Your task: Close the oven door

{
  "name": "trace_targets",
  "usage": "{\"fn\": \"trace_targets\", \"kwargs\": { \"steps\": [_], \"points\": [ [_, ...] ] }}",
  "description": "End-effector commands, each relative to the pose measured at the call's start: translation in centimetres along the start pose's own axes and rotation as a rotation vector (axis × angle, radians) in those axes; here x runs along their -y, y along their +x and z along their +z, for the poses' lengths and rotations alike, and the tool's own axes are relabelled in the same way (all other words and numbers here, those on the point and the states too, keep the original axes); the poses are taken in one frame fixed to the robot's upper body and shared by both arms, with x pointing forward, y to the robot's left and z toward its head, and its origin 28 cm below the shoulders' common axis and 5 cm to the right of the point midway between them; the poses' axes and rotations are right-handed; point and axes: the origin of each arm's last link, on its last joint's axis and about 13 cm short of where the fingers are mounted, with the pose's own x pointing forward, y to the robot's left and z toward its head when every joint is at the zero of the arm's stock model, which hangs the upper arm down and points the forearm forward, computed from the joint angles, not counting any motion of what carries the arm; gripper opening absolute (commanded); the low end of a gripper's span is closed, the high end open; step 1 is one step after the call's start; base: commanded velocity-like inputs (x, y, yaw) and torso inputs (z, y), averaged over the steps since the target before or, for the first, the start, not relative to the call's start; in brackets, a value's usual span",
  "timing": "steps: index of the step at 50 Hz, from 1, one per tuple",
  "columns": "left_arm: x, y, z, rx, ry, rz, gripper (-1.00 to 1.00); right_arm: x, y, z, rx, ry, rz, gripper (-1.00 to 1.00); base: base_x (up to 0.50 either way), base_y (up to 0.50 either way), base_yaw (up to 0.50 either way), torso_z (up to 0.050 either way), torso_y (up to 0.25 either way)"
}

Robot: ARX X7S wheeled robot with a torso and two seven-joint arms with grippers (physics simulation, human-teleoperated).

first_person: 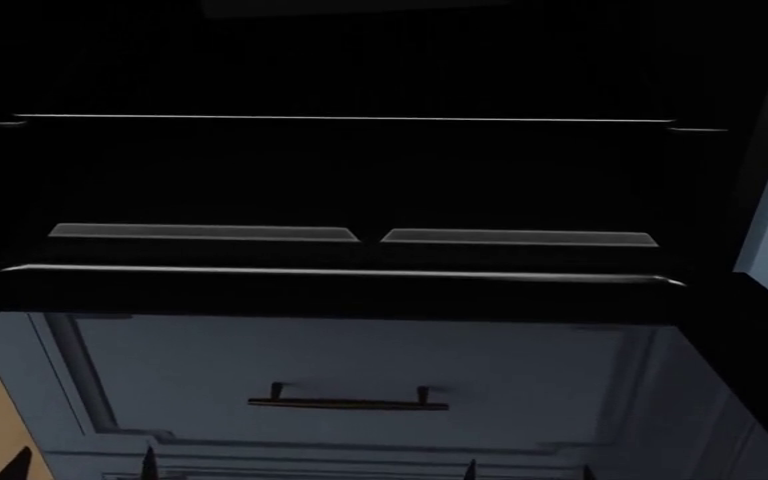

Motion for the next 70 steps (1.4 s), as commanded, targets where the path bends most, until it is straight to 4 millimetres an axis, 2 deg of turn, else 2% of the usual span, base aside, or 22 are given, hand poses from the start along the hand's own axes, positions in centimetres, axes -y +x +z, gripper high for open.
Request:
{"fn": "trace_targets", "kwargs": {
  "steps": [1,10,13,14,16,20,24,29,33,36,40,46,52,58,61,64,70],
  "points": [
    [-0.1,-0.3,0.2,0.029,-0.011,-0.011,1.0,-0.1,-0.1,0.1,0.01,-0.013,-0.002,1.0,0.0,0.0,0.0,0.0,0.0],
    [-0.3,-0.7,0.6,0.062,-0.019,0.008,1.0,-0.5,-0.1,0.4,-0.009,-0.077,-0.012,1.0,0.0,0.0,0.0,0.0,0.0],
    [-0.4,-0.9,0.9,0.079,-0.016,0.022,1.0,-0.5,0.1,2.7,0.032,-0.082,-0.021,1.0,0.0,0.0,0.0,0.0,0.0],
    [-0.3,-0.9,1.3,0.091,-0.015,0.03,1.0,-0.4,0.2,3.7,0.052,-0.084,-0.021,1.0,0.0,0.0,0.0,0.0,0.0],
    [-0.3,-0.7,2.1,0.101,-0.018,0.028,1.0,-0.4,0.3,4.6,0.064,-0.1,-0.025,1.0,0.0,0.0,0.0,0.0,0.0],
    [0.0,-1.2,5.6,0.171,-0.041,0.018,1.0,-0.3,0.2,7.1,0.118,-0.075,0.003,1.0,0.0,0.0,0.0,0.0,0.0],
    [0.4,-0.6,7.5,0.147,-0.005,-0.019,1.0,-0.2,0.3,8.3,0.124,-0.144,-0.004,1.0,0.0,0.0,0.0,0.0,0.0],
    [0.7,-0.5,9.8,0.132,-0.01,-0.04,1.0,0.1,0.5,10.3,0.129,-0.085,0.001,1.0,0.0,0.0,0.0,0.0,0.0],
    [1.1,-1.3,11.5,0.136,-0.021,-0.058,1.0,0.3,0.3,12.5,0.166,-0.105,-0.009,1.0,0.0,0.0,0.0,0.0,0.0],
    [1.1,-1.3,12.2,0.125,0.023,-0.009,1.0,0.4,0.7,13.4,0.183,-0.115,-0.015,1.0,0.0,0.0,0.0,0.0,0.0],
    [1.2,-1.3,13.1,0.104,-0.004,-0.038,1.0,0.5,1.3,15.0,0.215,-0.132,-0.012,1.0,0.0,0.0,0.0,0.0,0.004],
    [1.1,0.9,15.1,0.116,-0.009,-0.052,1.0,1.0,2.2,17.6,0.255,-0.162,-0.014,1.0,0.0,0.0,0.0,0.0,0.0],
    [1.3,2.0,17.5,0.119,-0.027,-0.02,1.0,1.2,2.4,20.5,0.28,-0.145,-0.015,1.0,0.0,0.0,0.0,0.0,0.0],
    [1.9,2.9,21.9,0.207,-0.04,-0.022,1.0,1.8,3.4,24.1,0.298,-0.181,-0.04,1.0,0.0,0.0,0.0,0.0,0.0],
    [1.9,4.2,23.0,0.2,-0.027,-0.015,1.0,2.1,3.7,25.8,0.298,-0.202,-0.057,1.0,0.0,0.0,0.0,0.0,0.0],
    [1.8,5.9,24.9,0.205,-0.031,-0.06,1.0,2.4,4.3,27.2,0.305,-0.233,-0.077,1.0,0.0,0.0,0.0,0.0,0.0],
    [2.0,7.6,27.4,0.195,-0.032,-0.087,1.0,3.0,5.4,28.7,0.295,-0.227,-0.103,1.0,0.0,0.0,0.0,0.0,0.0]
  ]
}}
